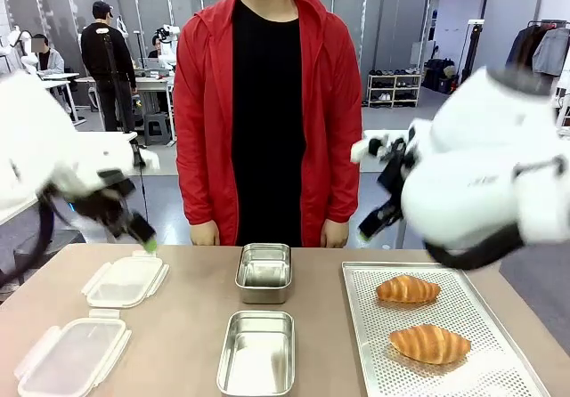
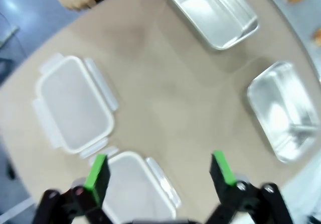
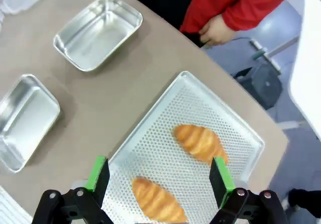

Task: Place the bread into the airtight container.
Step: Pick up a Butter Roll and place it into an empty Airtight Container.

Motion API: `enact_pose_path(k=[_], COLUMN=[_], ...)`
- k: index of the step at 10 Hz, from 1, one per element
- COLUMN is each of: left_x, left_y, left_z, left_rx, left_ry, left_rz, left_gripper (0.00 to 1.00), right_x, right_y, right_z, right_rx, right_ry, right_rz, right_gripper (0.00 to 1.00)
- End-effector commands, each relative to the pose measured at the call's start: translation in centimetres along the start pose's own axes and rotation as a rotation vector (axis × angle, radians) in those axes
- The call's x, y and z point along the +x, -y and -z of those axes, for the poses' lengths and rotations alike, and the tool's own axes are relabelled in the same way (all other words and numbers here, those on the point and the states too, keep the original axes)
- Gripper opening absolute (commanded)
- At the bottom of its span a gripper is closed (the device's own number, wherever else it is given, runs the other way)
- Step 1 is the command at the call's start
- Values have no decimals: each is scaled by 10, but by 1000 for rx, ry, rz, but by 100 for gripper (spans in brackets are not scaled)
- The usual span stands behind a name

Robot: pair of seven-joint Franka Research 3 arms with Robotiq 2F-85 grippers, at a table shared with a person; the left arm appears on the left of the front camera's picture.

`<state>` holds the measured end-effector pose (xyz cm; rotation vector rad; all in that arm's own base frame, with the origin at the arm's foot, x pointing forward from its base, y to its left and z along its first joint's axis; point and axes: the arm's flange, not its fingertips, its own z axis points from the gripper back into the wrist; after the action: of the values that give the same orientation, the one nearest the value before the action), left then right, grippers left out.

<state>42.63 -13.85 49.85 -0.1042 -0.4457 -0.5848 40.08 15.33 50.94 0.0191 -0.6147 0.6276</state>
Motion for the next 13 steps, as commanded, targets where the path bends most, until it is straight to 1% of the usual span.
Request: enact_pose_path(k=[1,2,3,4,5,6,7,8,9,10,11,12,13], left_x=[28,32,30,23,16,7,-6,-21,-32,-41,-47,-35,-35], left_y=[-26,-33,-37,-42,-44,-48,-49,-47,-44,-42,-40,-42,-42], left_z=[-76,-118,-169,-210,-249,-281,-311,-331,-339,-342,-340,-350,-350], left_rx=[-11,-13,-46,-72,-115,-109,-131,-128,-119,-105,-118,-96,-96], left_ry=[-38,-60,-38,12,104,135,129,155,164,163,167,175,175], left_rz=[16,31,71,68,70,71,74,95,104,116,113,84,84], left_gripper=[100,100,100,100,100,100,100,100,100,100,100,100,100], right_x=[13,10,-1,-13,-26,-40,-52,-63,-72,-76,-77,-79,-79], right_y=[21,27,33,36,39,41,46,54,64,73,76,61,61], right_z=[-72,-110,-153,-186,-227,-266,-296,-320,-331,-332,-327,-344,-344], right_rx=[11,-25,19,49,37,71,80,52,70,56,92,48,48], right_ry=[-100,-129,-125,-105,-78,-3,24,23,27,19,59,45,45], right_rz=[-20,-24,-11,16,3,24,26,27,22,45,53,54,54], right_gripper=[100,100,100,100,100,100,100,100,100,100,100,100,100])
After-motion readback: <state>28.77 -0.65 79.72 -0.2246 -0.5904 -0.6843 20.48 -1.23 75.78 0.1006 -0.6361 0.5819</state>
